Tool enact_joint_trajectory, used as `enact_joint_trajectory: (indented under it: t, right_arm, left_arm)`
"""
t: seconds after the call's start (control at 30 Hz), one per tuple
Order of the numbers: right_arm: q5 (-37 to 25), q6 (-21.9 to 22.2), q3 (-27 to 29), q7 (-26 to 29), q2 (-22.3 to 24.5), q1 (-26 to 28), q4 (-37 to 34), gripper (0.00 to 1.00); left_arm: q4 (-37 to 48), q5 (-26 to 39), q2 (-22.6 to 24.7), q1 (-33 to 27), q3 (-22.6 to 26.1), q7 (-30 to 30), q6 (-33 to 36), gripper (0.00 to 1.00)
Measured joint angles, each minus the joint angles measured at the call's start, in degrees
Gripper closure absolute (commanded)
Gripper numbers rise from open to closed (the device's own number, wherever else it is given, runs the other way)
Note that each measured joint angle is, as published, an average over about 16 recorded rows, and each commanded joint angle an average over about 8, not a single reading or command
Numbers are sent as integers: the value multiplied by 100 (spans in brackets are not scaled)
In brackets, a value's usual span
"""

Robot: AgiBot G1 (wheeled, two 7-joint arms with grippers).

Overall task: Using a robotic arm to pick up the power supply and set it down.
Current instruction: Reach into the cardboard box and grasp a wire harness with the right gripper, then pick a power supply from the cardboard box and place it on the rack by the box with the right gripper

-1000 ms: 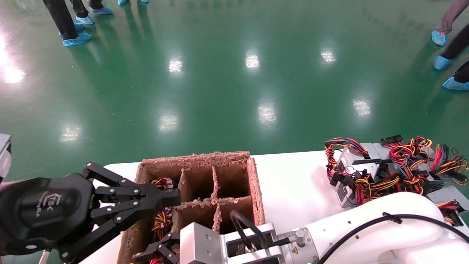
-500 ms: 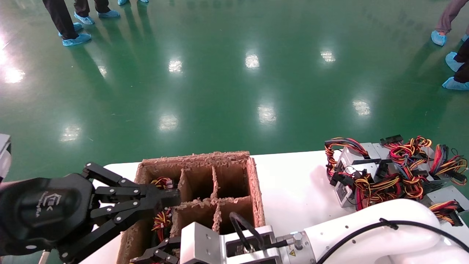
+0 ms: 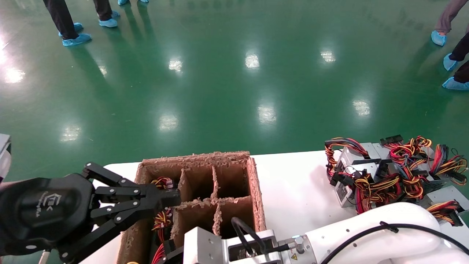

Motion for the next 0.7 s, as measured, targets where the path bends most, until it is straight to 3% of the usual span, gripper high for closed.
enact_joint_trajectory:
  t: [0.7]
  right_arm:
    - [598,18,354,448,435,-159,842,100]
  left_arm:
    - [0,0,0,0,0,0,0,100]
